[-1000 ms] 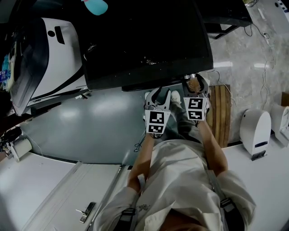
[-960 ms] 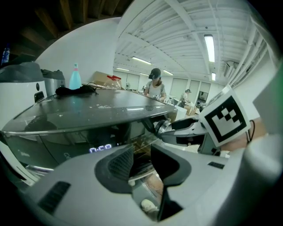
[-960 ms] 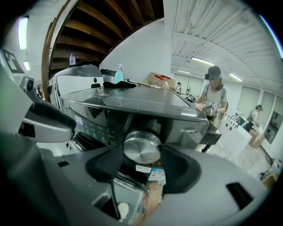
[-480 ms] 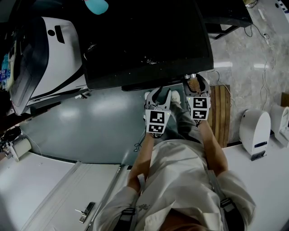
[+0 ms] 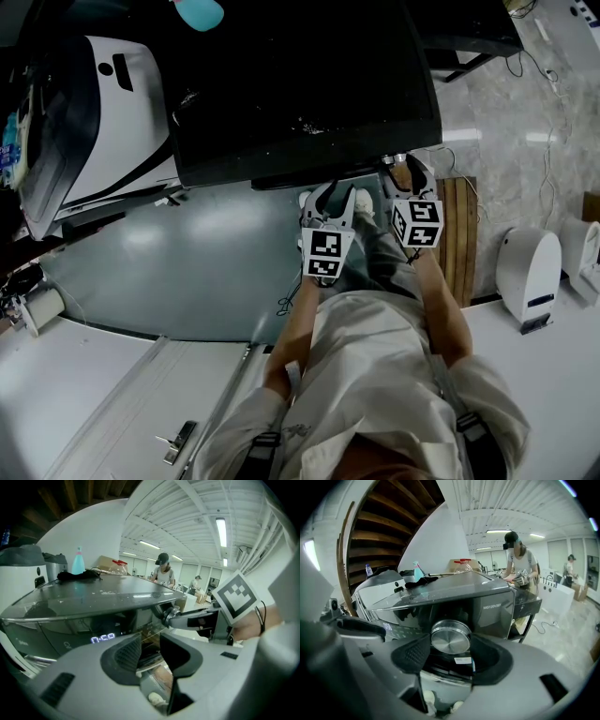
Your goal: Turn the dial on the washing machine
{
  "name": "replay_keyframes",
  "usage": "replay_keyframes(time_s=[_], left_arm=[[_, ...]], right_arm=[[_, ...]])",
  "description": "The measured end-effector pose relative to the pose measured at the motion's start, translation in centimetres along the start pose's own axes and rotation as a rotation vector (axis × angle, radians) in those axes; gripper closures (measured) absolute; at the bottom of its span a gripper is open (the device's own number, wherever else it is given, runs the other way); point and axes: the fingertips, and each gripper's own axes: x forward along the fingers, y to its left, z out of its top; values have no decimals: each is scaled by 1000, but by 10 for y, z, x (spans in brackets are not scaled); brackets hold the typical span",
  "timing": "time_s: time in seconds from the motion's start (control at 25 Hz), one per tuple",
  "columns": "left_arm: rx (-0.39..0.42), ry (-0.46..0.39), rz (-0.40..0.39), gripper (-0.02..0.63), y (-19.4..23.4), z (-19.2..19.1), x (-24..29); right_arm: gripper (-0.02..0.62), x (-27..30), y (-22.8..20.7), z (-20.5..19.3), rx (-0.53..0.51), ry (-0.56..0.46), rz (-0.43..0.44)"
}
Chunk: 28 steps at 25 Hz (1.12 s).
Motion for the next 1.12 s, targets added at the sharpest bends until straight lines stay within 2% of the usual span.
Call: replay_keyframes(time_s=[1.12], left_arm=[[5, -11, -18, 479, -4, 6, 4]], right_arm=[[327, 1, -6, -3, 364, -48, 155]])
